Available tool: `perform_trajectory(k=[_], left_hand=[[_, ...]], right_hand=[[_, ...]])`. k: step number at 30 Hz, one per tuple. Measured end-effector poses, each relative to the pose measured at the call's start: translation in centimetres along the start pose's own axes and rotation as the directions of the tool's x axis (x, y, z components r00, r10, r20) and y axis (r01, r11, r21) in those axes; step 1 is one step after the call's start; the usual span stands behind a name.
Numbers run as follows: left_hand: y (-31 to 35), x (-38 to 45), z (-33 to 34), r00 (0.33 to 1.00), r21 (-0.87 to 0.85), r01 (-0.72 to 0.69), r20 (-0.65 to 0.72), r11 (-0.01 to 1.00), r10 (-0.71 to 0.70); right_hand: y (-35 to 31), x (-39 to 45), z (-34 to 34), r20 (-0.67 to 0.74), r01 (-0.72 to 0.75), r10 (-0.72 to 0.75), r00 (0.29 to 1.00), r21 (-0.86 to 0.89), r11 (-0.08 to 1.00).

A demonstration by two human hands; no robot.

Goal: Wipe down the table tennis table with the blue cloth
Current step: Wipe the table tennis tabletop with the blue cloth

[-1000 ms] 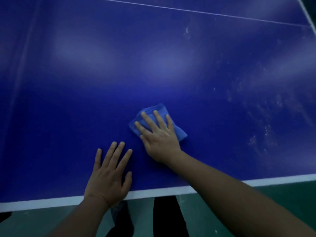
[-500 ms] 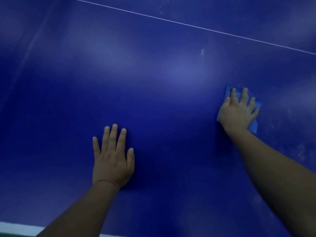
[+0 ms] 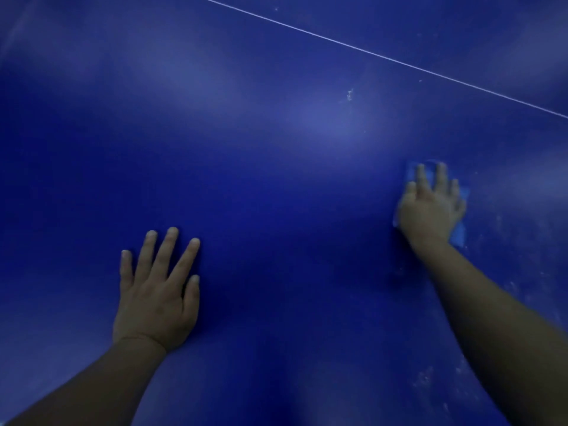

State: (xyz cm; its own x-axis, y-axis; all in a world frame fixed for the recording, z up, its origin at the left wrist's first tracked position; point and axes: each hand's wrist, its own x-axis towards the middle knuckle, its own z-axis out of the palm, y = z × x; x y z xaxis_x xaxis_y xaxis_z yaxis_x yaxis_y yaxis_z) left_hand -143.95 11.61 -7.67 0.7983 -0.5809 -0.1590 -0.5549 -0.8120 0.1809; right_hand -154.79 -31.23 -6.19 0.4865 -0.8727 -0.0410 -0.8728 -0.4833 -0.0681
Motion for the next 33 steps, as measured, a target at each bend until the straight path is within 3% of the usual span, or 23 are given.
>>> perform_trajectory(k=[2,3,5,7,8,9,10,11,13,14,16,18,20,23,25,26,27,28,30,31,33], left_hand=[[0.1,0.0,-0.2,1.000,-0.001,0.006,0.011,1.000,-0.006],[0.1,0.1,-0.2,1.000,-0.001,0.007,0.016,1.000,-0.007],[0.1,0.1,-0.1,1.000,-0.004,0.004,0.018,1.000,-0.004],[-0.1,0.1,0.0,1.000,0.002,0.007,0.020,1.000,-0.007],[-0.1,0.1,0.0,1.000,0.010,0.011,0.024,1.000,-0.011],[0.0,0.0,-0.1,1.000,0.016,0.013,0.026,1.000,-0.014],[0.1,0.1,-0.2,1.000,0.020,0.014,0.027,1.000,-0.015],[0.1,0.1,-0.3,0.999,0.021,0.012,0.029,1.000,-0.012],[0.1,0.1,-0.2,0.999,0.022,0.004,0.035,1.000,-0.004],[0.0,0.1,-0.2,0.999,0.023,0.003,0.035,1.000,-0.004],[-0.1,0.1,0.0,1.000,0.029,0.001,0.027,1.000,-0.001],[-0.2,0.1,0.2,1.000,0.027,-0.003,0.024,1.000,0.002],[-0.1,0.2,0.1,1.000,0.018,-0.005,0.020,1.000,0.005],[0.2,0.4,-0.1,1.000,0.024,-0.007,0.018,1.000,0.006],[0.2,0.4,-0.1,1.000,0.034,-0.007,0.012,0.999,0.007],[0.1,0.3,-0.1,1.000,0.037,-0.010,0.014,0.999,0.009],[0.0,0.3,-0.1,1.000,0.037,-0.012,0.015,0.999,0.012],[0.0,0.3,-0.1,1.000,0.033,-0.014,0.014,0.999,0.014],[0.0,0.4,-0.1,1.000,0.026,-0.016,0.014,1.000,0.015],[0.0,0.4,-0.2,1.000,0.026,-0.016,0.017,1.000,0.015],[-0.1,0.5,-0.3,0.999,0.028,-0.020,0.030,0.999,0.020]], right_hand=[[-1.0,-1.8,0.2,-0.020,-0.129,0.130,0.991,0.032,0.991],[-2.5,-3.5,0.7,-0.048,-0.065,0.066,0.997,0.010,0.998],[-6.1,-7.9,2.1,-0.042,0.280,-0.282,0.959,-0.036,0.959],[-8.2,-11.5,3.4,0.043,0.677,-0.676,0.736,-0.040,0.735],[-8.4,-11.1,3.3,0.075,0.777,-0.773,0.630,-0.027,0.629],[-8.0,-9.2,3.1,0.072,0.806,-0.803,0.592,-0.024,0.592],[-7.5,-6.6,2.7,0.050,0.771,-0.770,0.636,-0.042,0.635],[-6.9,-4.0,2.3,0.028,0.679,-0.679,0.734,-0.073,0.731],[-5.1,0.3,1.3,0.045,0.363,-0.361,0.931,-0.059,0.930],[-4.5,1.1,1.0,0.051,0.220,-0.218,0.975,-0.019,0.975],[-5.3,-0.1,1.3,0.020,0.110,-0.110,0.994,0.000,0.994],[-8.1,-3.4,2.3,-0.030,0.204,-0.205,0.978,-0.020,0.979],[-12.4,-6.9,3.3,-0.057,0.402,-0.402,0.914,-0.016,0.916],[-19.5,-9.7,4.2,-0.008,0.721,-0.721,0.693,0.032,0.693],[-21.7,-7.7,3.9,0.040,0.840,-0.841,0.540,0.027,0.541],[-21.4,-5.3,3.7,0.062,0.852,-0.850,0.524,-0.015,0.524],[-20.2,-2.4,3.4,0.092,0.826,-0.821,0.563,-0.074,0.558],[-18.2,0.7,3.1,0.110,0.759,-0.752,0.650,-0.142,0.636],[-12.3,6.5,2.3,0.052,0.480,-0.480,0.875,-0.210,0.852],[-9.4,8.4,1.6,0.012,0.284,-0.286,0.958,-0.162,0.945],[-6.2,9.5,0.4,-0.013,-0.071,0.071,0.997,0.001,0.997]])
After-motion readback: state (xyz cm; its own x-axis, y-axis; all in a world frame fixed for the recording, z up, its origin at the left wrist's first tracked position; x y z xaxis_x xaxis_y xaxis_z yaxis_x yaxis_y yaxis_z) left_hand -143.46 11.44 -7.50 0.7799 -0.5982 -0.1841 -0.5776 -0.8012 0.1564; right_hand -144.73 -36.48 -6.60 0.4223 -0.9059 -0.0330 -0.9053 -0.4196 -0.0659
